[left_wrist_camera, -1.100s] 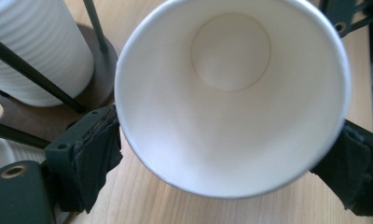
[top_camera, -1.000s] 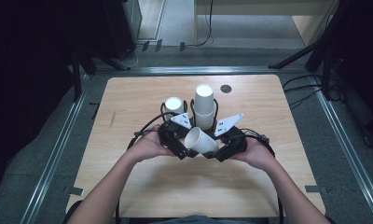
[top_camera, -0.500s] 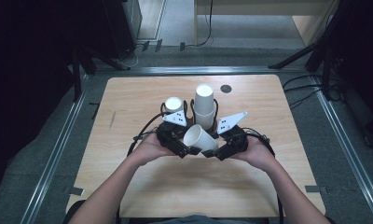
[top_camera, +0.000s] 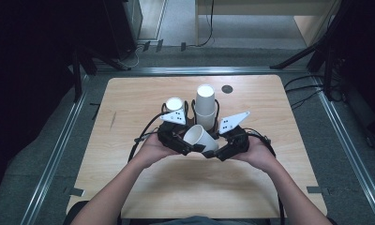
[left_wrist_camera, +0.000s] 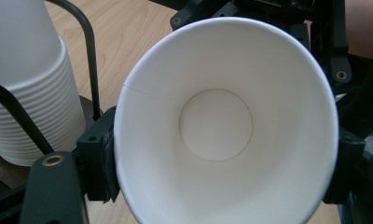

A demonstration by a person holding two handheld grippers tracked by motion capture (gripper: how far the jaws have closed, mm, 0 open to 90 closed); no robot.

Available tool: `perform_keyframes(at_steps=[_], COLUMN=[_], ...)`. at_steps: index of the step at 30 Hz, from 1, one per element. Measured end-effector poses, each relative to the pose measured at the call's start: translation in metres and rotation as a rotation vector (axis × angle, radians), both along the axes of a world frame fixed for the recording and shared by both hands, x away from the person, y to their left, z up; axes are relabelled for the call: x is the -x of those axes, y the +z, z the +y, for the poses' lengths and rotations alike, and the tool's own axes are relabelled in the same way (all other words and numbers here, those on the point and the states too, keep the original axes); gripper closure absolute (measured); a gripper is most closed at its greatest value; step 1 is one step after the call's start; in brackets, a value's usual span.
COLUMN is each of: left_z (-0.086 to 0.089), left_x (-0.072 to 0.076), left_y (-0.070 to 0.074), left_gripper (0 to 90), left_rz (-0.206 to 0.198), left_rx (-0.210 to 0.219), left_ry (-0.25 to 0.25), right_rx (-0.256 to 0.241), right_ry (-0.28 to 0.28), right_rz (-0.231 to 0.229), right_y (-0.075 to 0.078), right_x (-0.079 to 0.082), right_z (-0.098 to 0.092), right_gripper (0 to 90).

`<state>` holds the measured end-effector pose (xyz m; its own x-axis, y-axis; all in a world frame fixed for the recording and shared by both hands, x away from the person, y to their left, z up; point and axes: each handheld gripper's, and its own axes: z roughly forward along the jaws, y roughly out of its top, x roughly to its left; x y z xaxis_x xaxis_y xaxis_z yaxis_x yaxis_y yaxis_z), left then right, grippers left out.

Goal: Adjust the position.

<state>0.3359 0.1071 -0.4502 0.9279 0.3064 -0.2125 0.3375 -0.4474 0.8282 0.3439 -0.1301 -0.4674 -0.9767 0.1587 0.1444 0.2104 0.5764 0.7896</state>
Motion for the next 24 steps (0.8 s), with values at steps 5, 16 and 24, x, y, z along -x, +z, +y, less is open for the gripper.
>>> perform_keyframes(at_steps=[5,16,24], left_z=[-0.002,0.001,0.003], left_x=[0.001,0.001,-0.005], left_y=[0.001,0.011,0.017], left_gripper=[24.0,24.1,24.1], left_rz=[0.005,-0.003,0.009], left_rx=[-0.032,-0.095,-0.162], left_ry=[-0.018,-0.011,-0.030], right_rx=[0.011,0.059,0.078], right_ry=[0.004,-0.031,-0.024], right_rz=[0.009,0.029,0.019], right_y=[-0.001,-0.007,-0.009], right_x=[0.000,-0.002,-0.001], right_z=[0.000,0.002,0.004], right_gripper=[32.0,22.0,23.0])
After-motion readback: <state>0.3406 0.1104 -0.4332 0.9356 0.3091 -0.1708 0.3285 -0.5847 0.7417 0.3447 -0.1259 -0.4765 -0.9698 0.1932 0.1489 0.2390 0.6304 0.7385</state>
